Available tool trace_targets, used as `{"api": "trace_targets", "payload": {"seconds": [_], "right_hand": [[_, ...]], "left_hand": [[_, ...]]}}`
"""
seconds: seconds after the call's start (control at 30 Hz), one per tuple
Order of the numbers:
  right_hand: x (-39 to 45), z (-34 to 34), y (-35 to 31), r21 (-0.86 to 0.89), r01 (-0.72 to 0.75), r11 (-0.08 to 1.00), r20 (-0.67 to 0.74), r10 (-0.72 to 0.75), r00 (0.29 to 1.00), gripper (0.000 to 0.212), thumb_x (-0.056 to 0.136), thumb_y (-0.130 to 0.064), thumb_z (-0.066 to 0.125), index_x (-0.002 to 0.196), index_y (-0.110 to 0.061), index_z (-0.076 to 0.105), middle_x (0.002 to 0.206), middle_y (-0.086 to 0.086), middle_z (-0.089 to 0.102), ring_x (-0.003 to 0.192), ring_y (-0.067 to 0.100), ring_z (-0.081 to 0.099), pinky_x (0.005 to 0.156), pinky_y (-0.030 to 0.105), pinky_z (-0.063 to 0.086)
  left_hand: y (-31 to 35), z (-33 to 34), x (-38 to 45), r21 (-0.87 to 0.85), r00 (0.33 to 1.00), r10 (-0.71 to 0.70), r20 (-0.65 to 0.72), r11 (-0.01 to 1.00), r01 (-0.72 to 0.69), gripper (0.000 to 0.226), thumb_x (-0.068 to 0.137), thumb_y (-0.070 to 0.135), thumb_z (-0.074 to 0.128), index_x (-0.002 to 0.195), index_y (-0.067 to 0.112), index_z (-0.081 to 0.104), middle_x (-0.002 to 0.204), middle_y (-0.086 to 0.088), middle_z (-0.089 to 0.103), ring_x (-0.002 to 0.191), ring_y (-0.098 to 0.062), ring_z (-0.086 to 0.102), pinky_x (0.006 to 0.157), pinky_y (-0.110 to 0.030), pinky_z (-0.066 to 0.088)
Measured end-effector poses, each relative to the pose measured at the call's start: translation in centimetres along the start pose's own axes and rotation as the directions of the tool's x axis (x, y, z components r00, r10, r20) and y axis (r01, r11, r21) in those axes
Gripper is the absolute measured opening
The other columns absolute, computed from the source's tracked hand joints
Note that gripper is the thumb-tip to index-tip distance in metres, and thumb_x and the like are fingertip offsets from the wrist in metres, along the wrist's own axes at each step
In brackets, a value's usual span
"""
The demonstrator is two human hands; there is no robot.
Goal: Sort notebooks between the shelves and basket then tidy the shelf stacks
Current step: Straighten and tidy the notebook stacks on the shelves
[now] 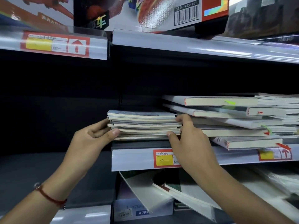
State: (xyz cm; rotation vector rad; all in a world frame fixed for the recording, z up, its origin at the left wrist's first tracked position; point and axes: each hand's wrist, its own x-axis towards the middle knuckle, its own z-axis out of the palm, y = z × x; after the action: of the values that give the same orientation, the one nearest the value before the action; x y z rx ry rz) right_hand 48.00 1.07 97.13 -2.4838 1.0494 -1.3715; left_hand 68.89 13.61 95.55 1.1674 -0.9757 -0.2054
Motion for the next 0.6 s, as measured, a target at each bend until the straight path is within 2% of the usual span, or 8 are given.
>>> {"api": "trace_targets", "payload": {"seconds": [0.13,0.23,0.33,0.4,0.5,0.6], "right_hand": [[0.4,0.6,-0.3,-0.072,0.045,0.996,-0.018,-0.047,0.999,0.039,0.100,-0.034,0.049,0.132,-0.024,0.031,0.088,0.001,0.061,0.072,0.017,0.060,0.048,0.023,0.033],[0.5,0.7,-0.5,-0.086,0.029,0.996,-0.006,-0.030,1.000,0.043,0.100,-0.031,0.048,0.137,-0.023,0.027,0.095,0.003,0.061,0.077,0.018,0.060,0.053,0.025,0.037],[0.2,-0.1,-0.8,-0.098,0.000,0.995,0.057,0.005,0.998,0.046,0.100,-0.032,0.047,0.139,-0.024,0.024,0.089,0.002,0.061,0.072,0.016,0.059,0.048,0.021,0.033],[-0.3,-1.1,-1.5,-0.160,0.015,0.987,0.122,0.005,0.993,0.047,0.101,-0.035,0.045,0.141,-0.025,0.023,0.094,0.001,0.060,0.077,0.015,0.054,0.052,0.024,0.033],[-1.5,-2.6,-3.9,-0.347,0.196,0.917,0.173,-0.143,0.975,0.037,0.101,-0.042,0.041,0.134,-0.029,0.032,0.119,-0.004,0.050,0.098,0.017,0.049,0.071,0.029,0.035],[-0.9,-3.3,-6.4,-0.220,0.377,0.900,0.250,-0.322,0.913,0.045,0.099,-0.049,0.044,0.141,-0.034,0.034,0.131,-0.010,0.040,0.117,0.013,0.046,0.079,0.028,0.037]], "left_hand": [[0.5,0.2,1.0,0.002,0.999,-0.013,-0.046,1.000,0.013,0.037,0.083,0.010,0.075,0.119,0.014,0.069,0.094,0.003,0.078,0.093,-0.005,0.073,0.088,-0.020,0.047],[0.3,0.2,0.9,0.027,0.999,-0.013,-0.036,1.000,0.014,0.036,0.082,0.014,0.077,0.117,0.019,0.069,0.095,0.006,0.078,0.096,-0.005,0.072,0.086,-0.017,0.050],[0.4,-0.1,0.1,0.124,0.988,-0.044,0.145,0.992,0.025,0.048,0.076,0.029,0.075,0.121,0.036,0.062,0.108,0.019,0.074,0.105,0.005,0.066,0.088,-0.012,0.047],[0.6,-0.4,0.2,0.170,0.967,-0.066,0.245,0.985,0.024,0.044,0.078,0.027,0.072,0.118,0.039,0.060,0.109,0.025,0.072,0.106,0.008,0.065,0.081,-0.004,0.047],[0.8,-1.0,0.8,0.198,0.950,-0.088,0.299,0.980,0.029,0.039,0.083,0.018,0.073,0.112,0.042,0.062,0.105,0.027,0.072,0.105,0.011,0.063,0.077,-0.001,0.045],[0.9,-1.4,1.1,0.240,0.937,-0.092,0.337,0.971,0.009,0.044,0.086,0.016,0.072,0.123,0.036,0.062,0.113,0.021,0.072,0.109,0.004,0.065,0.084,-0.006,0.048]]}}
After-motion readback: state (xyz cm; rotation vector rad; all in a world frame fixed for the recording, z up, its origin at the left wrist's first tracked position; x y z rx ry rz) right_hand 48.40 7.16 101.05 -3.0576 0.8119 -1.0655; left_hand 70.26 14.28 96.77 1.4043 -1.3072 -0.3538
